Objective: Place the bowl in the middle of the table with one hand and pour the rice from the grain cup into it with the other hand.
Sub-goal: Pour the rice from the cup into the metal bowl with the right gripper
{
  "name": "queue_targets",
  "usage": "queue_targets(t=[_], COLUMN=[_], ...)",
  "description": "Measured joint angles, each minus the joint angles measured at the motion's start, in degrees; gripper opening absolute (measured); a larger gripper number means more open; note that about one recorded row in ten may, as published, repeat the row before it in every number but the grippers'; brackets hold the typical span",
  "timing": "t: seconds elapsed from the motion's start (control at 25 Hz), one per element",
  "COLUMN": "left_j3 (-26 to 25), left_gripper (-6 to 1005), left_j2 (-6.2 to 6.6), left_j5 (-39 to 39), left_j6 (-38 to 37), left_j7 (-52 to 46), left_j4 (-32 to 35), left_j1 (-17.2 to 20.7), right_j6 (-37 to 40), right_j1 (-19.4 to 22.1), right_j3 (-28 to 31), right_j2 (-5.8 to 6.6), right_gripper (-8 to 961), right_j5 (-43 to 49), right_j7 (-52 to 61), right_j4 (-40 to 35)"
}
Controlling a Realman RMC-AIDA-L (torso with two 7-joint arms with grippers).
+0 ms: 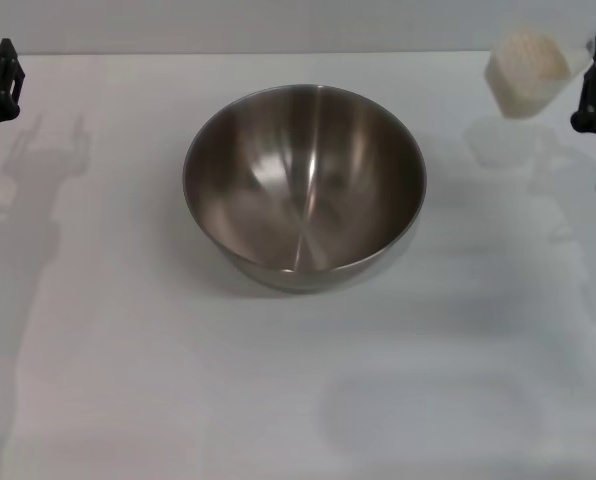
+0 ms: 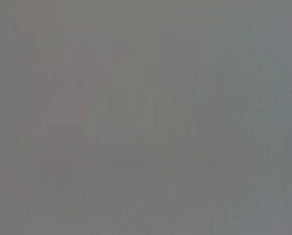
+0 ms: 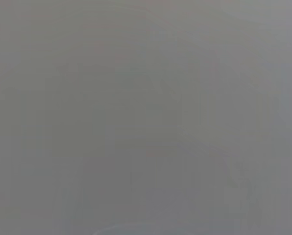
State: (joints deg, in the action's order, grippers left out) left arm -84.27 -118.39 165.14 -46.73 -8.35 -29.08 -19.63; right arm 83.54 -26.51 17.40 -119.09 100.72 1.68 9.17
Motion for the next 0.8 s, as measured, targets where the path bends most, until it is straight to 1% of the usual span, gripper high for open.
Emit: queue_targets(t=[0.16, 0.8], left_j3=[-0.09, -0.64], left_gripper=[527, 527], left_j2=[0.00, 0.01], left_j5=[0.00, 0.00], left_j6=[-0.23, -1.34], left_j7=[-0.04, 0.20], left_j4=[0.00, -0.01], left_j1=[0.30, 0.56], right_j6=[0.55, -0.12], right_j1=[-1.12, -6.56], right_j3=[0.00, 0.01], right_j2=[-0.01, 0.00], right_gripper=[5, 5], right_j5=[0.88, 3.14], right_j7=[-4.46, -4.84], right_j4=[0.84, 1.23])
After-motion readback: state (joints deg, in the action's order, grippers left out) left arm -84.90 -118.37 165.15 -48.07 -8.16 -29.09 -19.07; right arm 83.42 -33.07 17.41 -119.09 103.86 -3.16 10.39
